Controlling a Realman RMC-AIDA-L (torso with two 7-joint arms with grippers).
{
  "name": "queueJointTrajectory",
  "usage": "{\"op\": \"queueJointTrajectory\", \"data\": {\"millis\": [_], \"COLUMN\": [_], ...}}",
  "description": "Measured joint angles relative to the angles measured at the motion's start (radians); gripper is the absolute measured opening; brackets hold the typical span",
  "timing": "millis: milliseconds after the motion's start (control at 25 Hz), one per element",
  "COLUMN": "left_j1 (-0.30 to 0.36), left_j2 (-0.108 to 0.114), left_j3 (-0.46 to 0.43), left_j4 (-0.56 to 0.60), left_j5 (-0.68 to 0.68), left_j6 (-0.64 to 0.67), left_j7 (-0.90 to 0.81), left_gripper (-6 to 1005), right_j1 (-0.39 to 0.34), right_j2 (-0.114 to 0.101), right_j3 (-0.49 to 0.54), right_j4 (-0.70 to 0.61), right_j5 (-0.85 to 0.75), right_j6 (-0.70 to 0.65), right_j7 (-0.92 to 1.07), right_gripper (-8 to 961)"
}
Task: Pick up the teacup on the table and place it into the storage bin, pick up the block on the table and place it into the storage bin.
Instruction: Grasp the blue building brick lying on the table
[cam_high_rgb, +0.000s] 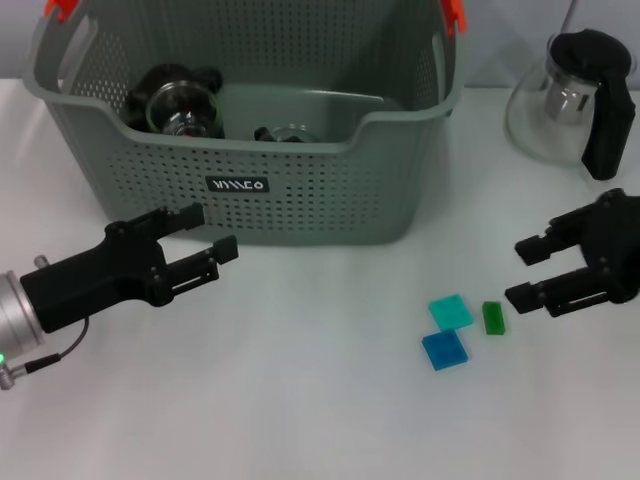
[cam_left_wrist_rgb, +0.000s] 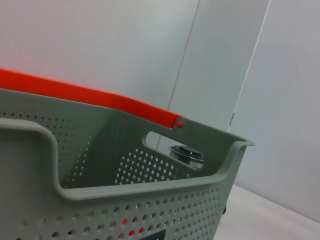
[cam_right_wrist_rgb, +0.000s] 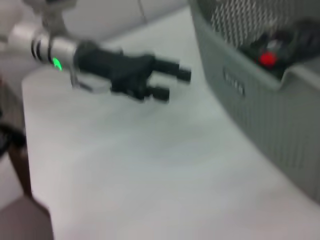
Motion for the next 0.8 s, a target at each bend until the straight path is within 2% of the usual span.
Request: {"op": "queueJointTrajectory", "data": {"millis": [200, 520, 800], "left_j1": [0.002, -0.001, -0.006], "left_j2": [-0.001, -0.001, -0.003], "left_j3": [0.000, 0.000, 0.000], "left_j4": [0.000, 0.000, -0.004], "left_j5": [0.000, 0.000, 0.000], "left_j6": [-0.003, -0.020, -0.037], "left_j7": [0.003, 0.004, 0.003], "left_gripper": [718, 718, 718], "right_j1": [0.097, 0.158, 0.188], "right_j2": [0.026, 0.026, 0.027], "right_j3": [-0.141, -0.376, -0.502], "right_j4": [0.057, 0.188, 0.264], "right_j5": [-0.171, -0.194, -0.203], "right_j6": [0.028, 0.185, 0.300], "right_j7": [0.023, 0.044, 0.077], "right_gripper": [619, 623, 634]}}
